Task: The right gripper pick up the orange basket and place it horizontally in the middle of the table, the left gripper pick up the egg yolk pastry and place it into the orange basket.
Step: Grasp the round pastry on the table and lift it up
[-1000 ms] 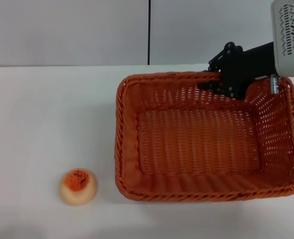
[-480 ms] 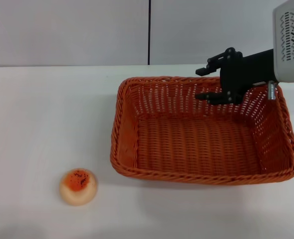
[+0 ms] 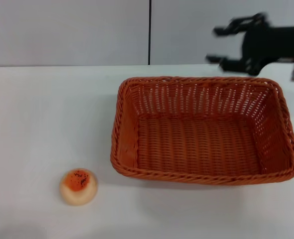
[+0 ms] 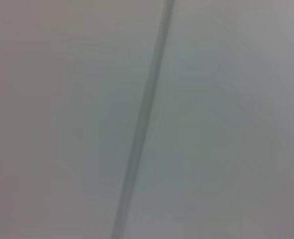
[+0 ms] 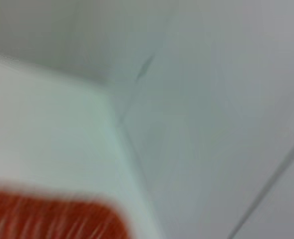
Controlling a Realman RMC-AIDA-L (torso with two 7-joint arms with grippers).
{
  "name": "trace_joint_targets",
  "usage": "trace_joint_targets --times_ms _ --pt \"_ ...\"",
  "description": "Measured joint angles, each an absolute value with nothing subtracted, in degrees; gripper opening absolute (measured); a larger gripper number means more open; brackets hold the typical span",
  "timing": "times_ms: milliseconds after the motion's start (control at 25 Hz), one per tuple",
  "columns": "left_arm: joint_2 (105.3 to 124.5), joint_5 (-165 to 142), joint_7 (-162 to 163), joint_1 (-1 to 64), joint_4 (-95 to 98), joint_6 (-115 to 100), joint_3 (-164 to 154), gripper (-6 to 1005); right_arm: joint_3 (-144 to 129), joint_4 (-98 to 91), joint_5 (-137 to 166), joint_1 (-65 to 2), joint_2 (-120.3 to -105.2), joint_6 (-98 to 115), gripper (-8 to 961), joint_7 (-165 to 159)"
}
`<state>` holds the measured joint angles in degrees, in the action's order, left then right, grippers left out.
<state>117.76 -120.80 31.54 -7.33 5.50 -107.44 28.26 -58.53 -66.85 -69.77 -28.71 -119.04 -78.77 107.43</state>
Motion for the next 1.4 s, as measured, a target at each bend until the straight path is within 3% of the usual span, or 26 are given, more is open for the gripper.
trace_joint_targets --times_ms 360,560,880,1400 --pt "117.88 -120.8 48.1 3.3 25.1 -110.3 0.5 756 -51.9 -69.1 -103.7 -7.1 -119.15 -78.8 545 100.9" --pt "118.15 -120.8 48.7 6.8 25.5 -108.4 -5.9 754 -47.7 -62.4 -113.2 -1.7 -119.12 -81.9 545 101.9" --pt "118.48 -120.8 46.7 13.1 20.4 -96.8 -14.7 751 -35.6 -50.0 -114.8 -1.1 -118.83 -90.3 545 102.5" --pt "117.99 -120.8 48.8 11.6 21.4 -93.1 -17.7 746 -32.2 -49.8 -110.2 -3.3 -118.69 -89.9 545 102.5"
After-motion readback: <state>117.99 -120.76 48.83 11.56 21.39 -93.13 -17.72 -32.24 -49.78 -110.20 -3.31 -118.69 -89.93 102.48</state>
